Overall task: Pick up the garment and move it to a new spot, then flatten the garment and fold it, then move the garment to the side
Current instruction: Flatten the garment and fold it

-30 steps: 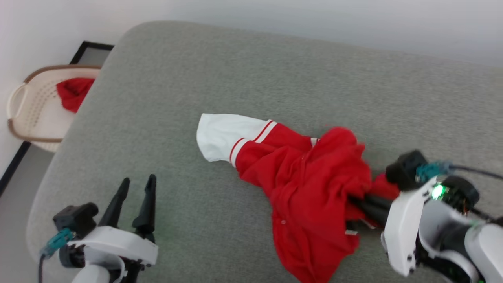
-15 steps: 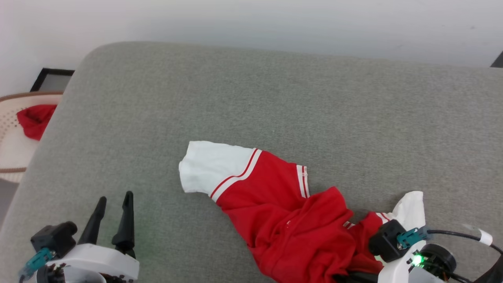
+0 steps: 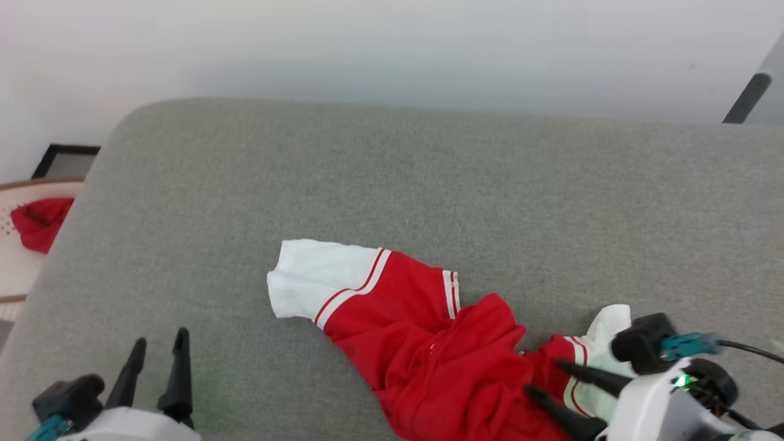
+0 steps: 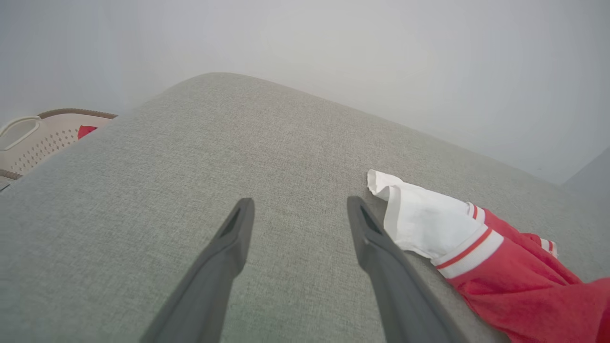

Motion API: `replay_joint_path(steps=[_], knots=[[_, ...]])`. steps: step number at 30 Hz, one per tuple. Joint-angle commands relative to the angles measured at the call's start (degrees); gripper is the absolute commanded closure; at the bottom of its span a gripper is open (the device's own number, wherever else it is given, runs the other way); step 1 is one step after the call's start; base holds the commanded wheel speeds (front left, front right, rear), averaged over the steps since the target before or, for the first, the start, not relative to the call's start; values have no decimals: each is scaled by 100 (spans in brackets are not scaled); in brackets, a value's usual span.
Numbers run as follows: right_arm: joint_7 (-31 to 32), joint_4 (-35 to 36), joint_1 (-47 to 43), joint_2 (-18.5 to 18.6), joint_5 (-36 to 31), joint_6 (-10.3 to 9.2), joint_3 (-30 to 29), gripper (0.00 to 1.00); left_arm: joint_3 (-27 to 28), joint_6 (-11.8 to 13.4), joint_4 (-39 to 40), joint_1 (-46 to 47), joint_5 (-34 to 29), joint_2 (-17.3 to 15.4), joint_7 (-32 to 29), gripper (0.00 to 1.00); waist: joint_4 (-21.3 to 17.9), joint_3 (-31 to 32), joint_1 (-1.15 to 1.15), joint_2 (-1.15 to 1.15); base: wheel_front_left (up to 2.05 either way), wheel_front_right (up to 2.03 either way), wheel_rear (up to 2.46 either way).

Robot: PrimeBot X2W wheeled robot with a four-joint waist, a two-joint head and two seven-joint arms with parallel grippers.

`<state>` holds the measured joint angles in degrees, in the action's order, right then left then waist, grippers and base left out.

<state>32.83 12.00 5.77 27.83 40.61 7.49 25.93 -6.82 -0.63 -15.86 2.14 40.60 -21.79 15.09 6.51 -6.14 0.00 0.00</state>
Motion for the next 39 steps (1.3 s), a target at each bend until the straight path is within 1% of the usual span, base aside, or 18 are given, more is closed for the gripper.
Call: replay_joint_path(steps=[1,6,8,12,16,24,33,39], knots=[[-81,12,-89,-34,-92,-1,-103,0,34,29,26,-87,-46,-22,5,0,-56,130,0,0,0,0,0],[-542,-71,-293,-181,-425,-1,-667,0,206,112,225,-375,-122,-5,6,0,-116,336,0,0,0,0,0],[-658,-154,-388,-248,-525,0,-869,0,292,109,348,-478,-203,11,6,0,-127,401,0,0,0,0,0],[-801,-350,-538,-327,-662,0,-1281,0,545,122,644,-678,-421,112,5,0,-129,483,0,0,0,0,0],[-785,-598,-569,-363,-669,0,-1581,0,771,65,858,-844,-583,262,5,0,-91,502,0,0,0,0,0],[-412,-1182,-184,-413,-636,0,-1977,0,938,-115,990,-791,-856,534,5,0,70,256,0,0,0,0,0],[237,-1785,497,-398,-842,0,-2096,0,923,-340,902,-385,-1084,827,5,0,297,-308,0,0,0,0,0],[638,-2187,803,-495,-878,0,-2043,0,935,-457,803,-139,-1213,1021,5,0,458,-572,0,0,0,0,0]])
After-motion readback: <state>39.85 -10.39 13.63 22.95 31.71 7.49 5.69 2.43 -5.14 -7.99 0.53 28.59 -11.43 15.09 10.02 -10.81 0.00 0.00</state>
